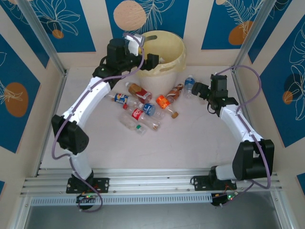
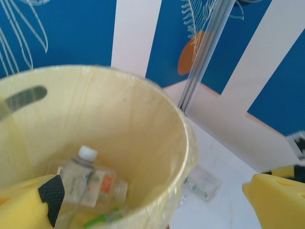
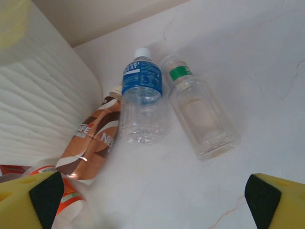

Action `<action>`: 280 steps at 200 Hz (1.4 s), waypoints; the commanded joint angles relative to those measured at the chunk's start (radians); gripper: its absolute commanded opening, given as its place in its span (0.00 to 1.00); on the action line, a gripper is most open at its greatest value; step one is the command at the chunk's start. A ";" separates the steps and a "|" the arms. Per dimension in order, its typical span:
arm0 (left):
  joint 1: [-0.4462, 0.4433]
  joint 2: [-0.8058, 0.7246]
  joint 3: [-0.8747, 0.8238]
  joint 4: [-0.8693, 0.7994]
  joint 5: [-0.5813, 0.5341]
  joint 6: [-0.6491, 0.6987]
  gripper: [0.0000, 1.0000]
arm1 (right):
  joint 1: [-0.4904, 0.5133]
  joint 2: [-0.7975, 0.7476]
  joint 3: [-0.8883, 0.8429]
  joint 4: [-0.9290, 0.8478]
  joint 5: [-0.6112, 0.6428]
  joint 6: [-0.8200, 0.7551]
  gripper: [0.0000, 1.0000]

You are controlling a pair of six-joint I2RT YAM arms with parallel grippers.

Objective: Put the plastic bottles in the bin

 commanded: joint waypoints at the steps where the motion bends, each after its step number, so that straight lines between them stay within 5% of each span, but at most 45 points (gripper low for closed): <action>1: -0.008 -0.135 -0.141 0.174 -0.077 -0.026 1.00 | -0.021 0.061 0.054 -0.032 -0.032 -0.053 1.00; 65: -0.006 -0.377 -0.619 0.467 -0.318 -0.201 1.00 | -0.035 0.191 0.148 -0.106 -0.034 -0.123 1.00; 88: -0.003 -0.430 -0.783 0.570 -0.305 -0.270 1.00 | -0.045 0.219 0.152 -0.095 -0.040 -0.147 1.00; 113: 0.000 -0.463 -0.838 0.453 -0.366 -0.320 1.00 | -0.065 0.282 0.206 -0.139 -0.083 -0.228 1.00; 174: 0.011 -0.527 -1.003 0.458 -0.501 -0.399 1.00 | -0.099 0.500 0.451 -0.314 -0.080 -0.364 1.00; 280: 0.034 -0.554 -1.033 0.397 -0.550 -0.397 1.00 | -0.111 0.799 0.783 -0.589 -0.037 -0.587 0.87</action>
